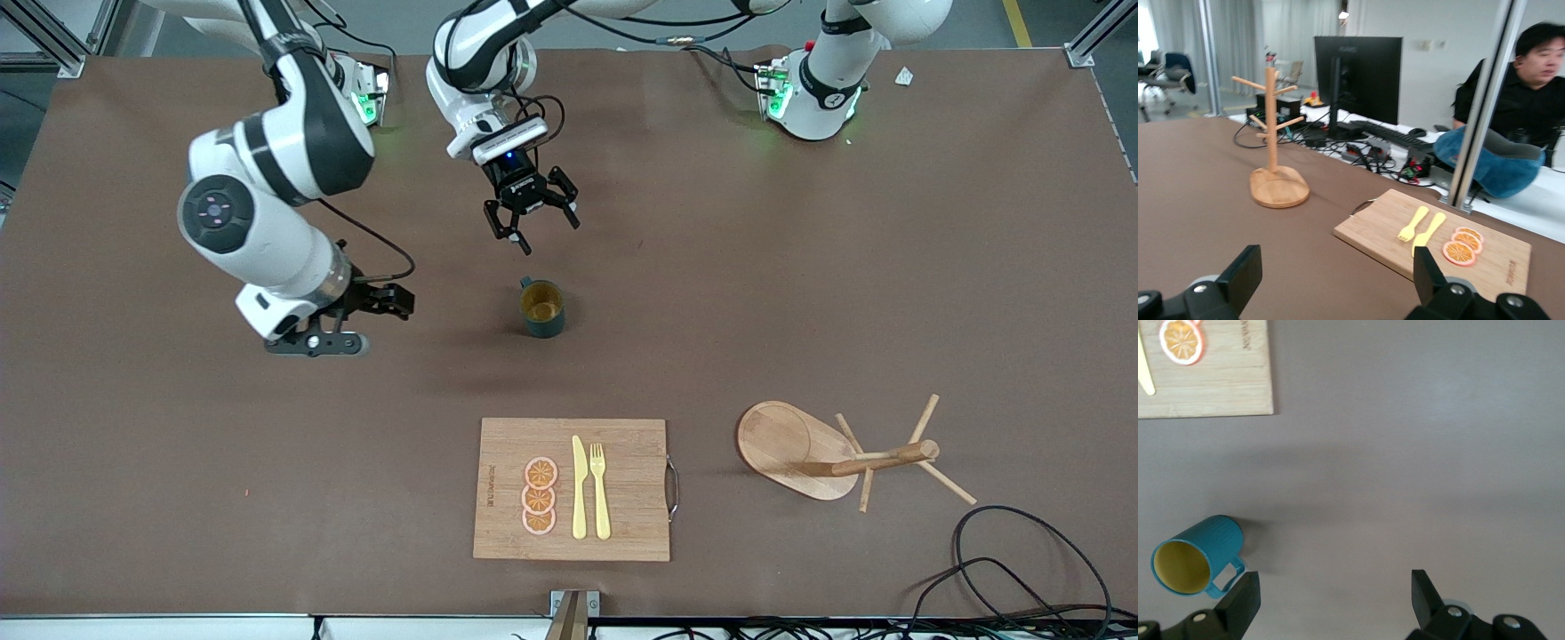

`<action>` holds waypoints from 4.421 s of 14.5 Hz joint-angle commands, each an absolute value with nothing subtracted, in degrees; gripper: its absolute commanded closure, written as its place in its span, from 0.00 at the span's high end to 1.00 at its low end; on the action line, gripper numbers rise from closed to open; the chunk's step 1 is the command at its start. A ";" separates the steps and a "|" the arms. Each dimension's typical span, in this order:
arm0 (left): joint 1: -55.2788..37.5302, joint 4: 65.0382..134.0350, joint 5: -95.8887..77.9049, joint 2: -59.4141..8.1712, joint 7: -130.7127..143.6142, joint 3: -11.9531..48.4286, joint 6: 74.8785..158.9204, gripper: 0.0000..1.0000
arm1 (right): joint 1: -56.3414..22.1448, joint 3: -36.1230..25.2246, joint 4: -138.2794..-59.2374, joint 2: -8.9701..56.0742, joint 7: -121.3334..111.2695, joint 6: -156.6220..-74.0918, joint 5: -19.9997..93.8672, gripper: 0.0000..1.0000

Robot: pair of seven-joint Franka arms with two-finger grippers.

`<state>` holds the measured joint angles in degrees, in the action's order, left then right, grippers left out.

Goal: Transfer cup from left to right arm and place
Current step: 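Lower the mug with the left gripper while the right gripper approaches, then grasp the mug rim with the right gripper while the left gripper releases, then carry the mug with the right gripper while the left gripper retracts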

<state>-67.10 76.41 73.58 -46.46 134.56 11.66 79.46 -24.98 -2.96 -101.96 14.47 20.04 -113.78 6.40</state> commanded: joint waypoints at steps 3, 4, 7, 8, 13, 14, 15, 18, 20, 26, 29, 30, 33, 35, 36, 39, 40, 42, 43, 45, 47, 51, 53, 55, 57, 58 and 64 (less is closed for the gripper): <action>-62.25 84.07 68.21 -38.09 133.86 11.78 78.57 1.00 | -29.35 -3.52 -104.41 16.52 20.83 -119.79 7.21 1.00; -60.92 87.24 68.20 -35.79 133.77 11.86 78.92 1.00 | -30.49 -3.52 -104.41 17.39 20.83 -120.40 7.21 1.00; -56.62 95.60 68.03 -30.95 133.86 11.87 79.54 1.00 | -33.91 -3.43 -105.11 18.54 23.02 -121.72 9.13 1.00; -54.51 97.97 68.20 -29.89 133.77 11.87 79.63 1.00 | -34.97 -3.43 -105.20 18.98 23.72 -123.03 11.14 1.00; -46.77 101.25 68.91 -26.02 133.77 11.78 79.89 1.00 | -38.23 -3.43 -105.21 22.23 24.87 -125.68 12.66 1.00; -45.89 101.42 68.91 -25.75 133.77 11.78 80.68 1.00 | -40.06 -3.43 -105.21 22.76 26.44 -126.55 12.66 1.00; -45.27 101.43 69.08 -25.66 133.77 11.60 80.94 1.00 | -40.86 -3.43 -105.21 23.29 27.93 -127.26 12.66 1.00; -40.71 101.43 70.75 -25.14 133.59 11.78 82.09 1.00 | -43.41 -3.43 -105.21 25.13 30.31 -129.11 12.66 1.00; -37.81 101.34 70.84 -24.09 129.49 11.87 82.79 1.00 | -45.52 -3.51 -105.21 26.62 31.11 -130.33 12.57 1.00; -29.37 98.62 70.66 -20.40 116.39 12.04 87.71 1.00 | -44.22 -3.52 -105.56 28.48 31.47 -134.91 12.57 1.00; -26.38 94.94 69.96 -19.95 112.78 12.30 87.89 1.00 | -42.98 -3.52 -105.56 28.48 31.12 -134.91 12.57 1.00; -26.28 92.75 68.22 -20.04 109.98 12.30 87.89 1.00 | -42.63 -3.52 -105.56 28.48 30.94 -134.91 12.57 1.00; -25.84 83.44 61.81 -21.00 100.24 11.87 87.89 1.00 | -41.14 -3.25 -105.29 28.56 31.11 -135.00 13.44 1.00; -23.22 80.61 57.15 -20.92 89.79 11.78 87.98 1.00 | -40.70 -3.34 -105.21 28.56 29.72 -135.00 19.75 1.00; -22.07 79.64 56.35 -20.40 86.17 11.86 88.24 1.00 | -40.52 -3.34 -105.21 28.56 28.05 -135.00 20.38 1.00; -17.85 78.58 48.18 -20.39 80.79 12.13 92.80 1.00 | -39.20 -3.43 -105.47 28.56 24.80 -134.56 20.48 1.00; -17.23 78.57 46.60 -20.74 78.77 11.69 94.03 1.00 | -38.94 -3.43 -105.56 28.56 23.48 -134.47 20.39 1.00; -16.27 78.49 43.70 -20.92 77.52 12.21 95.35 1.00 | -38.67 -3.60 -106.08 28.56 21.98 -134.56 20.22 1.00; -15.56 78.49 39.33 -20.83 77.26 11.69 97.80 1.00 | -38.76 -3.60 -107.13 28.56 21.02 -135.08 19.78 0.95; -15.21 78.57 35.17 -20.39 75.95 11.43 99.05 1.00 | -38.85 -3.69 -107.75 28.65 19.95 -135.35 19.60 0.80; -15.12 78.57 30.96 -18.30 71.21 11.43 98.88 1.00 | -38.94 -3.69 -108.89 29.18 19.95 -136.92 18.29 0.78; -11.26 78.57 18.65 -14.77 59.36 11.34 98.79 1.00 | -38.76 -3.78 -109.51 29.27 19.95 -137.46 15.29 0.24; -10.99 78.75 16.10 -13.11 55.39 10.99 98.44 1.00 | -38.76 -3.78 -109.42 29.18 19.86 -137.37 15.12 0.00; -8.81 79.54 12.59 -11.43 49.87 10.72 98.35 1.00 | -38.32 -4.04 -109.34 29.09 18.03 -136.85 15.12 0.00; -5.12 82.33 3.82 -7.75 42.48 10.20 98.17 1.00 | -36.66 -4.04 -109.07 28.39 14.17 -135.45 15.12 0.00; -3.53 85.31 2.47 -5.12 38.19 10.02 98.17 1.00 | -35.69 -4.13 -109.07 27.95 11.37 -134.13 15.12 0.00; -1.40 93.34 1.32 4.03 17.78 8.54 92.04 1.00 | -28.84 -7.12 -109.25 21.72 -3.32 -124.12 7.67 0.00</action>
